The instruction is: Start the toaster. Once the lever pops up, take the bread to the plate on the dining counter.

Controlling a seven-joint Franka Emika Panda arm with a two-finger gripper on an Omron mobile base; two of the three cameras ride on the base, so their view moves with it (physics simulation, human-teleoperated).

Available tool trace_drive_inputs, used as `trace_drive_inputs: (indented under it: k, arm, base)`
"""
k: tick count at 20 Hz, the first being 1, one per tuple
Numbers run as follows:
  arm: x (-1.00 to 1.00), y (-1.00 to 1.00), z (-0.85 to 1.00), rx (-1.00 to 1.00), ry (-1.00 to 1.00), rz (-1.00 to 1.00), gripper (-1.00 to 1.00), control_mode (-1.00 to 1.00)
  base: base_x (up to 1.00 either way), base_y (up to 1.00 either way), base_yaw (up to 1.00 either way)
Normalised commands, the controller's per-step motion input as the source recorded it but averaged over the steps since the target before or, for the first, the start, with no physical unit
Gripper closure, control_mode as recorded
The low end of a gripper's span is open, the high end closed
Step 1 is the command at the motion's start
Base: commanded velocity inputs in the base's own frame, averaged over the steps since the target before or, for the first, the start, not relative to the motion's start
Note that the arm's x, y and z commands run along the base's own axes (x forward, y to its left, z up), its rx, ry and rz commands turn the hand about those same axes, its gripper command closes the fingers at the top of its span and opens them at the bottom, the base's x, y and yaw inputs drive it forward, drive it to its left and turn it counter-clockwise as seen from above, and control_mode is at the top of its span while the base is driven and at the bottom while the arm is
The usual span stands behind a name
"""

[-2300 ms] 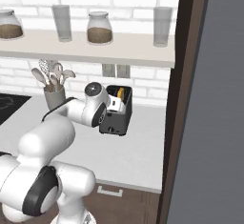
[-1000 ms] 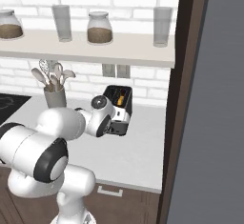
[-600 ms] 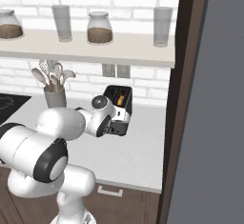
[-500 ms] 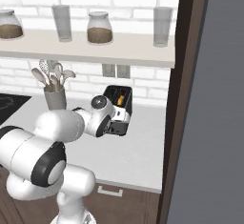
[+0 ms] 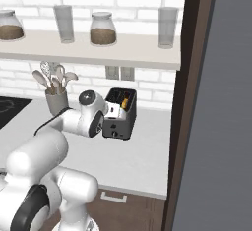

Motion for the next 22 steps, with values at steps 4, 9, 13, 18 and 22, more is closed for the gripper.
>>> trace_drive_inputs:
  k: [4, 9, 13, 18, 22]
  arm:
    - [-0.31, 0.83, 0.45, -0.26, 0.0, 0.0, 1.0, -1.0]
    - [-0.32, 0.73, 0.47, -0.25, 0.0, 0.0, 1.0, -1.0]
    - [-0.06, 0.52, 0.14, -0.15, 0.0, 0.0, -1.0, -1.0]
    - [0.0, 0.0, 0.0, 0.0, 0.0, 0.0, -1.0, -1.0]
    - [0.0, 0.0, 0.0, 0.0, 0.0, 0.0, -1.0, -1.0]
  base:
    - [0.0, 0.0, 0.0]
    - [0.0, 0.0, 0.0]
    - [0.0, 0.0, 0.0]
    - [0.0, 0.0, 0.0]
    - [0.0, 0.0, 0.0]
